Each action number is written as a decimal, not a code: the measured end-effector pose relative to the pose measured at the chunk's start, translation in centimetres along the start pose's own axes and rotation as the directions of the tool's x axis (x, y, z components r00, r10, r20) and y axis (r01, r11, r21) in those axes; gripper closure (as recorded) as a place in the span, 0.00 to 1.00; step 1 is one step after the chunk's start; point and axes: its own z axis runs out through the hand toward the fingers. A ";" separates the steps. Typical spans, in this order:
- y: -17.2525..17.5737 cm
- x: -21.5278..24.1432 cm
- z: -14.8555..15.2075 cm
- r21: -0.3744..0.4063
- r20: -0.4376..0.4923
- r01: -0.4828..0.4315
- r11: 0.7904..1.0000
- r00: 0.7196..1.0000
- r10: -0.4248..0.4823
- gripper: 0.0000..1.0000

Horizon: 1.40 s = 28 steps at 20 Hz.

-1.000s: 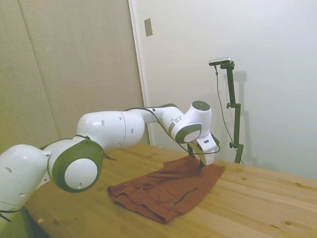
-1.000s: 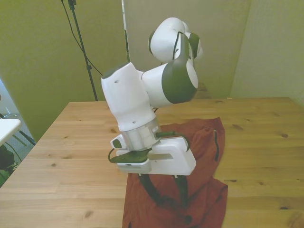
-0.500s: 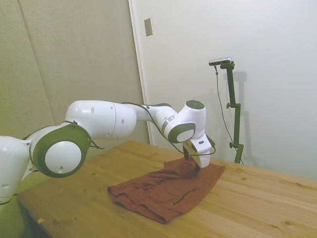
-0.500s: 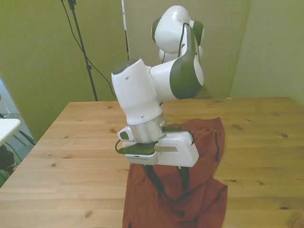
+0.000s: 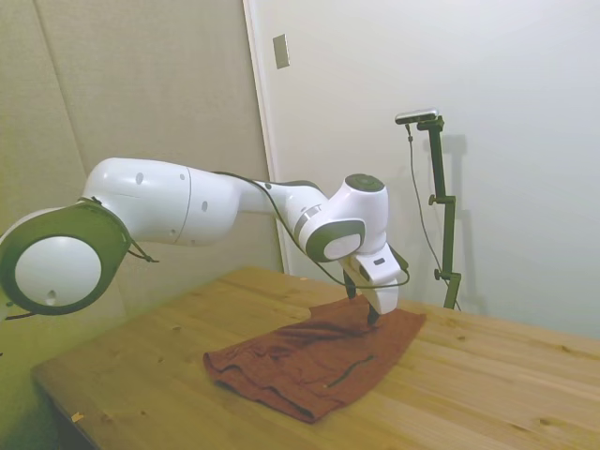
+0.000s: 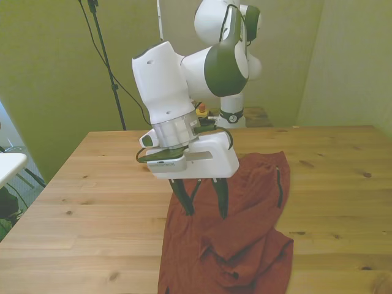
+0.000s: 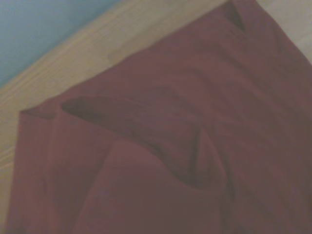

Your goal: Unfold the shorts

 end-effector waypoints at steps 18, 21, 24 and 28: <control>-1.9 -0.4 5.3 0.087 0.060 0.093 0.992 0.993 -0.099 1.00; -2.3 -0.6 6.1 0.106 0.081 0.109 0.988 0.990 -0.118 1.00; -2.5 -0.5 6.2 0.105 0.089 0.113 0.988 0.988 -0.123 1.00; -2.3 -0.1 6.2 0.101 0.094 0.108 0.989 0.989 -0.117 1.00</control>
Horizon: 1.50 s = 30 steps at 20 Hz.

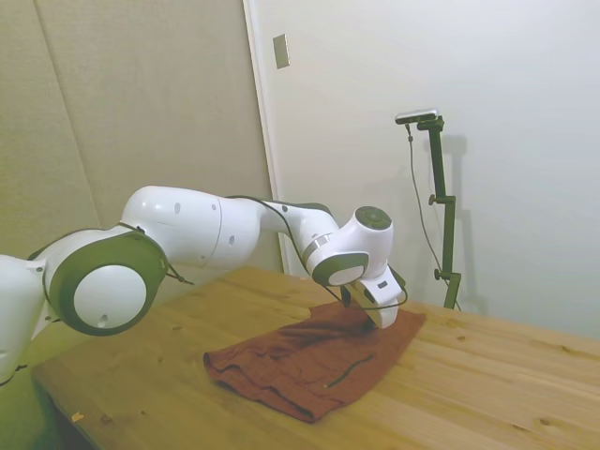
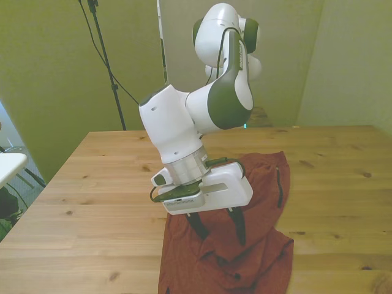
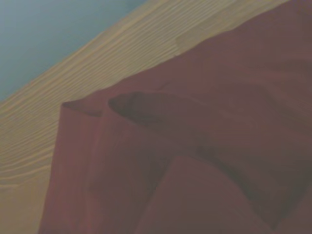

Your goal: Unfold the shorts

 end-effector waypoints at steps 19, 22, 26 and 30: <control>0.5 0.3 0.1 0.004 0.016 -0.010 1.000 1.000 0.010 1.00; 0.6 0.4 -0.3 0.008 0.015 -0.015 1.000 1.000 0.015 1.00; 0.5 0.2 -0.2 0.012 0.022 -0.014 1.000 1.000 0.014 1.00; -1.4 -1.9 -0.4 0.038 0.049 0.039 0.999 0.998 -0.041 1.00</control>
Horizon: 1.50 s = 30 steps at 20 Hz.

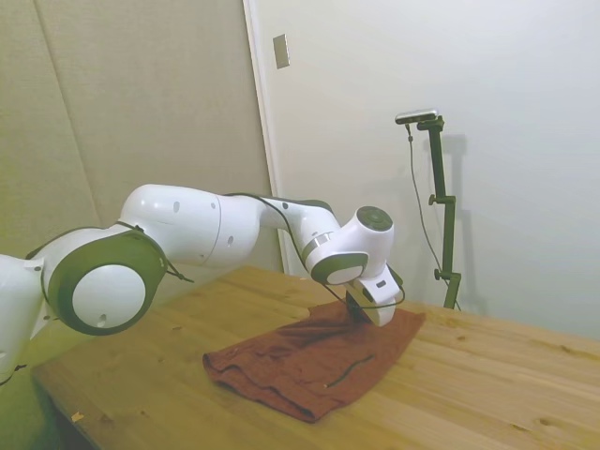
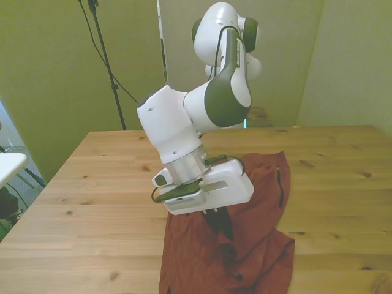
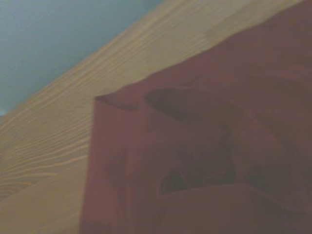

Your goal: Unfold the shorts

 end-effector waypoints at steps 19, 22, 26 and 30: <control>-8.8 -14.1 6.1 0.016 0.145 0.217 0.976 0.965 -0.217 1.00; -9.4 -14.5 6.9 0.019 0.146 0.216 0.976 0.965 -0.217 1.00; -10.8 -14.8 8.0 0.016 0.140 0.200 0.980 0.970 -0.200 0.00; -12.2 -16.7 10.2 0.013 0.196 0.237 0.971 0.952 -0.235 0.00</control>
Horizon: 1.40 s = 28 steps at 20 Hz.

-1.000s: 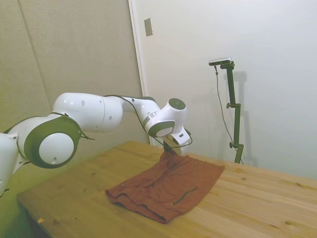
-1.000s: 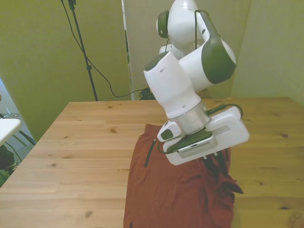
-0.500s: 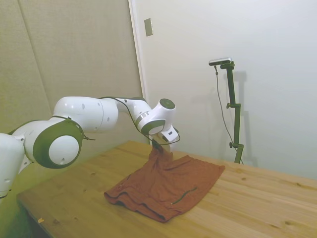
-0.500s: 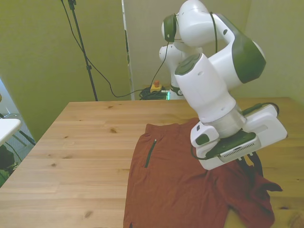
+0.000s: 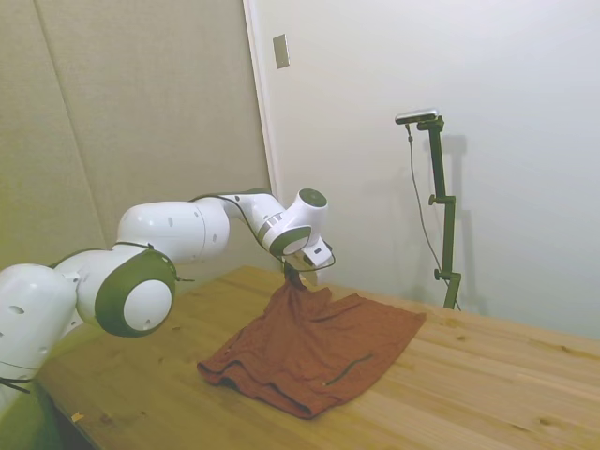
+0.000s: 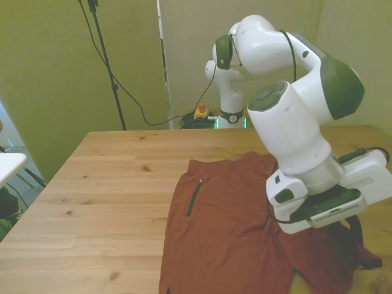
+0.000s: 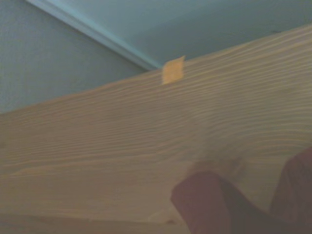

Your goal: Unfold the shorts

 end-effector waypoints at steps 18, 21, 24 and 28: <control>2.7 4.8 -7.7 -0.228 -0.378 -0.105 0.968 0.926 0.012 0.00; 3.9 3.8 -8.3 -0.268 -0.372 -0.109 0.957 0.928 0.001 0.00; 4.8 1.9 -7.5 -0.321 -0.349 -0.060 0.945 0.935 -0.059 0.00; 6.5 -0.4 -8.0 -0.366 -0.341 -0.027 0.930 0.934 -0.107 0.00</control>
